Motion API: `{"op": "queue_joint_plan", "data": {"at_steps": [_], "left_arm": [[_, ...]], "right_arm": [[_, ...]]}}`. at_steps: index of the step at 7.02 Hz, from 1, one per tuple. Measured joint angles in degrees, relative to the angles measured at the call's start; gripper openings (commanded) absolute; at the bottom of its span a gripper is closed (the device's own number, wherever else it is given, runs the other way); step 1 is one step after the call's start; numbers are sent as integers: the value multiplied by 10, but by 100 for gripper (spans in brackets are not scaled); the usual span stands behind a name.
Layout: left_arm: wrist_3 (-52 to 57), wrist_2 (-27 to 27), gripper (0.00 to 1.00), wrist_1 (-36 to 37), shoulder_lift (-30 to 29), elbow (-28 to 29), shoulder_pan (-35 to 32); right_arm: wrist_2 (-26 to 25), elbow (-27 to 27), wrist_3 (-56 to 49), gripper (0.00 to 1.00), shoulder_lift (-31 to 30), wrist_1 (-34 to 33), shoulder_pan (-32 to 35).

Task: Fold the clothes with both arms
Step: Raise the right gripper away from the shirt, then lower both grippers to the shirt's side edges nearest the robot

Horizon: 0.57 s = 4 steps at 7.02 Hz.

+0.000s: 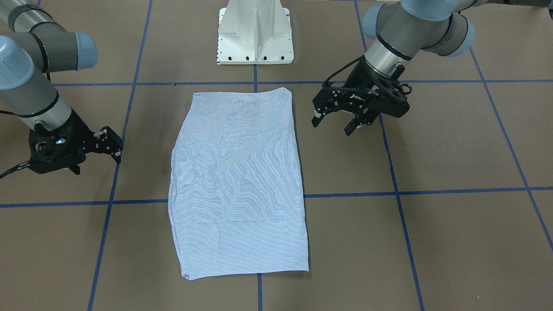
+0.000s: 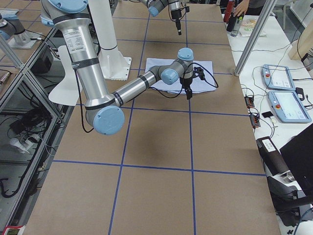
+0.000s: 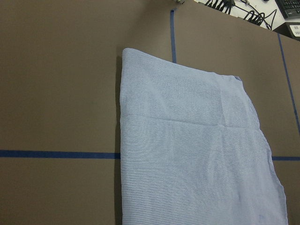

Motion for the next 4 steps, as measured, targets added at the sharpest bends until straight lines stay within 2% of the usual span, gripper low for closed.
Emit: {"op": "queue_joint_plan", "data": {"at_steps": [2, 4], "left_arm": [[-41, -11, 100, 2, 28, -13, 29], [-126, 10, 100, 0, 35, -20, 101]], "right_arm": [[4, 62, 112, 100, -29, 1, -61], [-1, 85, 217, 100, -34, 31, -116]]}}
